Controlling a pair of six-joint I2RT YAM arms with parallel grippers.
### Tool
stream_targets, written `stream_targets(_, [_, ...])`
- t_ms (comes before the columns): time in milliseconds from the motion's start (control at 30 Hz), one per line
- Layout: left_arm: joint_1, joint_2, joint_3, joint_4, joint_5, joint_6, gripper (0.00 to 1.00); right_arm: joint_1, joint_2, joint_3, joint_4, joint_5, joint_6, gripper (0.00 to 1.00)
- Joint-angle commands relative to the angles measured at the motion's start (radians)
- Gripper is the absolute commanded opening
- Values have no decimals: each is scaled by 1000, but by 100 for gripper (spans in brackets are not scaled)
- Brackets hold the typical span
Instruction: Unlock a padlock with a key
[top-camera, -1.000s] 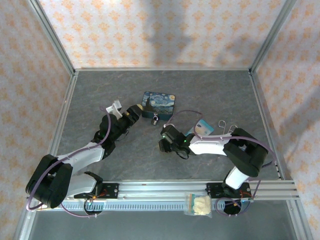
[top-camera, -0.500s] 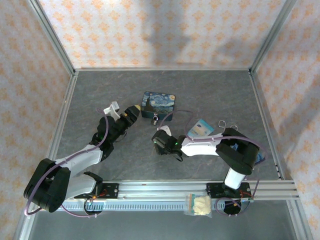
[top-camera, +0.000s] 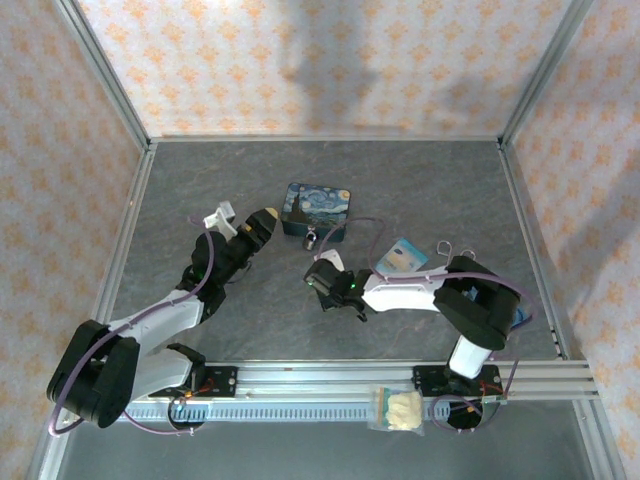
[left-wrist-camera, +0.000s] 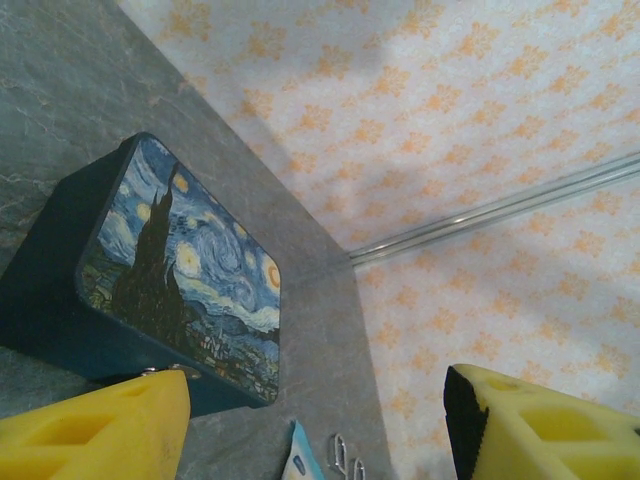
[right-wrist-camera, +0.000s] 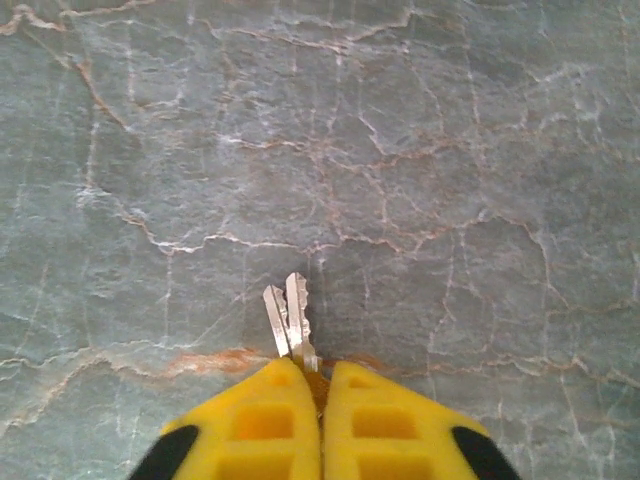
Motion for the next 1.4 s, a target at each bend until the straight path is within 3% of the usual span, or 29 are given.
stream_targets(0, [11, -16, -8, 39, 18, 8, 67, -64, -52, -51, 4, -138, -13, 0])
stream_targets(200, [6, 6, -40, 93, 116, -12, 64, -206, -206, -136, 166, -492, -67, 0])
stream_targets(333, [-39, 16, -89, 144, 115, -38, 62, -263, -223, -150, 202, -606, -77, 0])
stream_targets(467, [-108, 55, -111, 179, 100, -64, 62, -282, -223, -152, 241, -658, -72, 0])
stream_targets(767, [-189, 247, -139, 491, 88, -209, 56, -309, -259, -159, 379, -736, -15, 0])
stream_targets(1133, [-254, 398, -85, 620, 89, -278, 49, -308, -294, -163, 494, -740, 45, 0])
stream_targets(1267, [-261, 413, -75, 636, 94, -284, 35, -309, -284, -165, 519, -744, 55, 0])
stream_targets(1367, [-264, 416, -73, 636, 96, -284, 15, -309, -283, -168, 530, -741, 56, 0])
